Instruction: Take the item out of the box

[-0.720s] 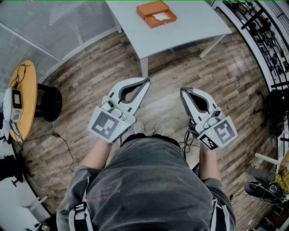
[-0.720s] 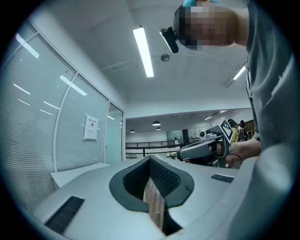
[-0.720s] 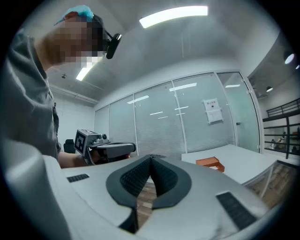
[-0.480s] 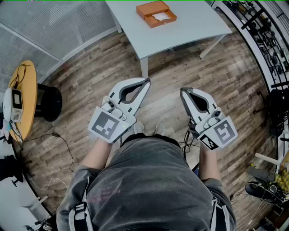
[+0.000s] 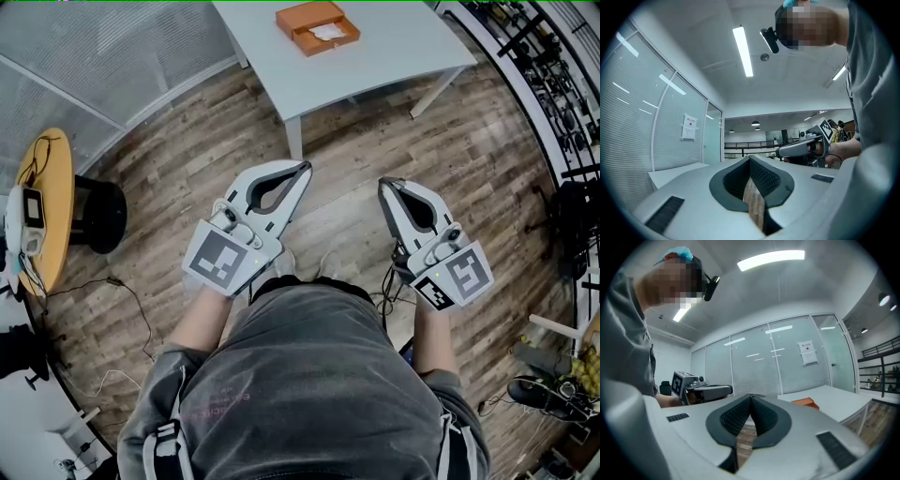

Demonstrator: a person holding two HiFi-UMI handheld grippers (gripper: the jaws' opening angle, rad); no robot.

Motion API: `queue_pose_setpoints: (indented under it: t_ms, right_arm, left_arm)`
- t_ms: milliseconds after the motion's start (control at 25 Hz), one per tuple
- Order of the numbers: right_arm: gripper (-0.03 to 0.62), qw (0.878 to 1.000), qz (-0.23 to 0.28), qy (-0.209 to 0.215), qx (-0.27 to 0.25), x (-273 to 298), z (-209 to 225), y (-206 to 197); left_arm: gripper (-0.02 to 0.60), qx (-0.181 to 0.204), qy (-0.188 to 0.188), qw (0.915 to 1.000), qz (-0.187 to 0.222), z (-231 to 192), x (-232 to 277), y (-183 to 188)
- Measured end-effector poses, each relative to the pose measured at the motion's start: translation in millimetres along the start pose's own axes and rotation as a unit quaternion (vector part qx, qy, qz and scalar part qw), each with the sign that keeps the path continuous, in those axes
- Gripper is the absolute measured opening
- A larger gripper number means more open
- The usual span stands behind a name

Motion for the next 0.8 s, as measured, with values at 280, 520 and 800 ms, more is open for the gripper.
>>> queue_pose_setpoints:
  t_ms: [280,520,800]
  right_arm:
    - [0.004,1.000,-0.002,0.009,0.015,-12,21,-3]
    - [0.004,0.999,-0.005,0.024,0.025,-22,39,-10]
    - [0.005,0.999,-0.003,0.029,0.033,-36,63,-13]
  left_arm:
    - [0.012,0.001,0.012,0.9999,-0.005,12,17,-1]
    - [0.012,0.005,0.024,0.9996,-0.014,24,33,-5]
    - [0.012,0.007,0.030,0.9992,-0.027,35,55,-10]
Point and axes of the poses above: the fingertips, and each gripper's own axes: x forward along the fingers, z to its right, y out of its top, the point moved 2 cm from there along -x, backward along the fingers, and after that the axes turned 5 degrees about -y, right-handed, at the moved point
